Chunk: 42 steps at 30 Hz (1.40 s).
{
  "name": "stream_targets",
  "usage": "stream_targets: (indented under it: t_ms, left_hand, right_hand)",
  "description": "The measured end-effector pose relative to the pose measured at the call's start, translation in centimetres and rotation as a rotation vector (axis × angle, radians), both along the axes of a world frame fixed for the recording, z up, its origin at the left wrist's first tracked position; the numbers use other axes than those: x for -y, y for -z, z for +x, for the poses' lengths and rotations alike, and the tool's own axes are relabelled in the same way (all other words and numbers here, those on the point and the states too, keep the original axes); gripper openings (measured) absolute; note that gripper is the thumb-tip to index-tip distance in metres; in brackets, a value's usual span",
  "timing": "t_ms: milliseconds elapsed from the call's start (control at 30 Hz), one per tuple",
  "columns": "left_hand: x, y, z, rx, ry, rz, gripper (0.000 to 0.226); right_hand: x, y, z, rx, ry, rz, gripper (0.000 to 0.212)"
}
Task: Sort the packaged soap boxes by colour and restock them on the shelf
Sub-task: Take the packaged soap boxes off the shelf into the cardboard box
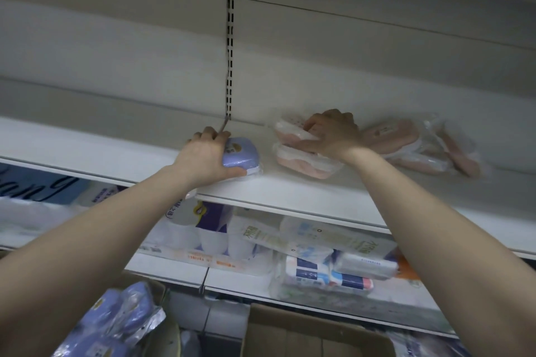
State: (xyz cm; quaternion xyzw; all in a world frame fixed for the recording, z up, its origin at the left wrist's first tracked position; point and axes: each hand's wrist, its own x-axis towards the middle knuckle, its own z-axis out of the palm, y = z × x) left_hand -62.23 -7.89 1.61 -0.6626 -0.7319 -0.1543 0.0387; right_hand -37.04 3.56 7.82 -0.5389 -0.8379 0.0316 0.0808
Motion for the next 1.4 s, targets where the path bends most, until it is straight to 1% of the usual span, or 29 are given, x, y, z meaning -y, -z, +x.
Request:
stream_targets:
  t_ms: [67,167,267,333,400,467,533,567,600,667,700,767,800,867,933,1033,1167,1233,1400]
  left_hand:
    - [0.2,0.0,0.0,0.032,-0.001,-0.015,0.100]
    - [0.6,-0.1,0.0,0.040,-0.008,-0.014,0.090]
    - [1.0,-0.4,-0.3,0.017,-0.026,0.001,0.087]
    - [1.3,-0.5,-0.5,0.023,-0.048,0.011,0.088]
    - [1.5,-0.6,-0.7,0.052,-0.064,0.017,0.088]
    - [1.6,-0.6,-0.8,0.081,-0.072,0.018,0.087]
    - [1.7,-0.7,-0.8,0.087,-0.074,0.020,0.086]
    - [1.8,-0.7,-0.8,0.088,-0.075,0.023,0.086]
    - [1.8,-0.7,-0.8,0.091,-0.078,0.027,0.086]
    - [2.0,-0.9,-0.8,0.097,-0.089,0.039,0.086]
    - [2.1,-1.0,-0.9,0.099,-0.096,0.041,0.086]
    - [2.5,-1.2,-1.4,0.105,-0.114,0.049,0.085]
    - [2.8,-1.3,-1.8,0.110,-0.126,0.060,0.084]
    - [3.5,-1.4,-2.9,0.122,-0.157,0.097,0.084]
    - [4.5,-1.4,-4.4,0.120,-0.198,0.142,0.083]
    - [6.6,-1.5,-7.0,0.142,-0.285,0.226,0.083]
    - [10.5,-1.7,-11.5,0.212,-0.421,0.282,0.085]
    - [13.0,-1.4,-14.1,0.230,-0.459,0.309,0.083]
    - [20.5,0.6,-21.4,0.239,-0.534,0.309,0.084]
  right_hand:
    - [0.3,0.1,-0.5,0.067,0.020,-0.001,0.066]
    - [0.5,0.4,-1.1,0.025,0.029,-0.024,0.071]
    - [0.7,0.2,-1.4,-0.095,0.037,0.054,0.063]
    - [1.2,-0.7,-1.6,-0.259,0.033,0.009,0.054]
    - [1.4,-1.7,-1.8,-0.438,0.031,-0.125,0.046]
    - [1.3,-2.5,-1.5,-0.686,0.052,-0.356,0.040]
    - [1.4,-3.1,-1.0,-0.982,0.072,-0.640,0.044]
    - [1.3,-3.2,-0.7,-1.094,0.087,-0.762,0.043]
    - [1.5,-3.2,-0.6,-1.149,0.095,-0.827,0.038]
    - [2.2,-3.1,-0.9,-1.053,0.060,-0.839,0.026]
    - [2.5,-2.8,-1.4,-0.968,0.044,-0.810,0.028]
    - [3.1,-2.4,-2.5,-0.807,-0.002,-0.725,0.043]
    - [3.4,-2.3,-3.3,-0.768,-0.015,-0.706,0.048]
    - [4.0,-1.9,-4.9,-0.746,-0.006,-0.655,0.056]
    - [4.3,-1.3,-6.8,-0.693,-0.051,-0.552,0.068]
    - [5.0,-0.5,-10.0,-0.637,-0.123,-0.432,0.080]
    - [8.1,-0.1,-14.8,-0.601,-0.249,-0.332,0.086]
    - [10.4,0.2,-17.3,-0.576,-0.297,-0.285,0.084]
    - [17.6,2.3,-24.6,-0.486,-0.397,-0.251,0.085]
